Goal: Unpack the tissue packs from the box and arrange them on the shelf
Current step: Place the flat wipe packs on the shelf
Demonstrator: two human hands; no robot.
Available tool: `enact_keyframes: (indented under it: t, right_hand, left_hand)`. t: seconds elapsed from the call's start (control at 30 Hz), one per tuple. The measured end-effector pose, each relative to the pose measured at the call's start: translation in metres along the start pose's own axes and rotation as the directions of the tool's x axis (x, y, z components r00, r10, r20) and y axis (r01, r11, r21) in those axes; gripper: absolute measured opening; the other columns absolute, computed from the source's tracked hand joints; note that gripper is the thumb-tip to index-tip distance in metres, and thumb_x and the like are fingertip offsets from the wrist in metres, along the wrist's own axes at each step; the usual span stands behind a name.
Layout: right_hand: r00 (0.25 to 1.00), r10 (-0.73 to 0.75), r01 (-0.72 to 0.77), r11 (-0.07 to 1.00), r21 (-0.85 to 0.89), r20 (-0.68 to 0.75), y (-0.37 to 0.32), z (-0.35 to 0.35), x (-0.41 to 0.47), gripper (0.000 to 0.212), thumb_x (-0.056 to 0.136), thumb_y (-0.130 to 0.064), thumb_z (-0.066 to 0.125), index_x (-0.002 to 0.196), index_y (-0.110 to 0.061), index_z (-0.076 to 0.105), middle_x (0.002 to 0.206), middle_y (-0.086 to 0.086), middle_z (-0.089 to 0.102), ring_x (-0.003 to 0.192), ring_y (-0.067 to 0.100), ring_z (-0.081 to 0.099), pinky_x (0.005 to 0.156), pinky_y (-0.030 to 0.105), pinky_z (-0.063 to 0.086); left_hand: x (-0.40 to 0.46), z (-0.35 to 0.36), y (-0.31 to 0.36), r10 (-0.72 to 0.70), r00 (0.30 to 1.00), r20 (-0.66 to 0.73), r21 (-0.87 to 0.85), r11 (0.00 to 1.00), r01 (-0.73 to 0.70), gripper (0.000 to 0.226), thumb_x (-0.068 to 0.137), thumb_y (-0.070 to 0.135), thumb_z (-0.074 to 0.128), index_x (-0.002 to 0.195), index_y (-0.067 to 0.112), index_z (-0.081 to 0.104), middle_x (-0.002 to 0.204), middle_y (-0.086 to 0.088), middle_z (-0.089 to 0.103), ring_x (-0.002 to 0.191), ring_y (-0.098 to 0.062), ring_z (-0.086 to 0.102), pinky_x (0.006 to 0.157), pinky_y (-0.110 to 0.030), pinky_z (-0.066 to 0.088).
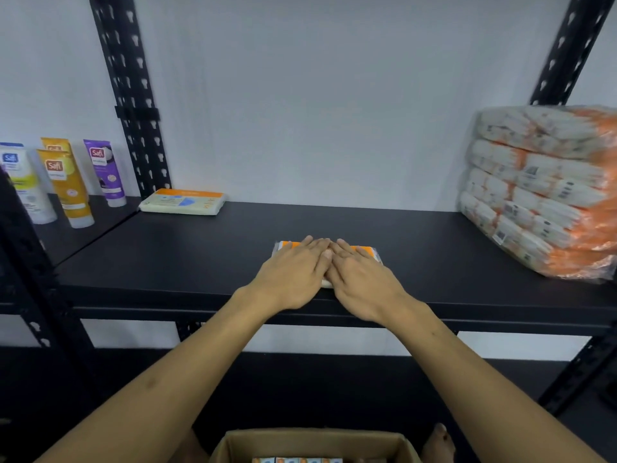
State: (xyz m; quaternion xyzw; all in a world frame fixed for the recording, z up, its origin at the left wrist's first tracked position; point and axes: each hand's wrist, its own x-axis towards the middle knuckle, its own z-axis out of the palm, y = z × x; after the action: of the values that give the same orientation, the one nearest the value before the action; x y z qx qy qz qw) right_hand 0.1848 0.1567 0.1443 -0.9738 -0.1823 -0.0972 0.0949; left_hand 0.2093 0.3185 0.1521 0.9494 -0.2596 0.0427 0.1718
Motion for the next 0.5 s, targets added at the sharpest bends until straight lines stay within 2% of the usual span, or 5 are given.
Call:
enact_keyframes:
  t: [0.23, 0.37, 0.5]
  right_hand:
    - [0.999, 0.034, -0.034, 0.999, 0.016, 0.004, -0.001, -0.002, -0.003, 0.053, 0.110, -0.033, 0.018, 0.161, -0.017, 0.020, 0.167, -0.004, 0.019, 0.154, 0.009, 0.011, 0.121, 0.023, 0.004]
    - [0.999, 0.048, -0.048, 0.999, 0.000, -0.012, -0.001, -0.002, -0.007, 0.052, 0.110, -0.032, 0.019, 0.159, -0.015, 0.025, 0.167, -0.002, 0.021, 0.154, 0.009, 0.013, 0.121, 0.022, 0.006]
    - [0.996, 0.091, -0.091, 0.996, 0.025, -0.013, 0.000, -0.002, -0.012, 0.053, 0.110, -0.036, 0.020, 0.159, -0.017, 0.025, 0.167, -0.005, 0.020, 0.154, 0.007, 0.013, 0.123, 0.024, 0.009]
  left_hand:
    - [-0.011, 0.002, -0.007, 0.009, 0.998, -0.055, 0.048, 0.999, -0.006, 0.053, 0.112, 0.035, 0.017, 0.162, 0.019, 0.019, 0.169, 0.009, 0.017, 0.155, -0.005, 0.005, 0.112, -0.017, -0.004]
    - [-0.015, 0.005, -0.008, 0.015, 0.998, -0.064, 0.089, 0.996, -0.009, 0.054, 0.112, 0.035, 0.016, 0.162, 0.017, 0.017, 0.170, 0.006, 0.015, 0.156, -0.008, 0.002, 0.117, -0.020, -0.005]
    - [-0.021, 0.004, -0.015, -0.004, 0.998, -0.067, 0.117, 0.993, 0.012, 0.054, 0.111, 0.038, 0.015, 0.163, 0.023, 0.017, 0.170, 0.003, 0.012, 0.157, -0.011, 0.002, 0.127, -0.032, 0.003]
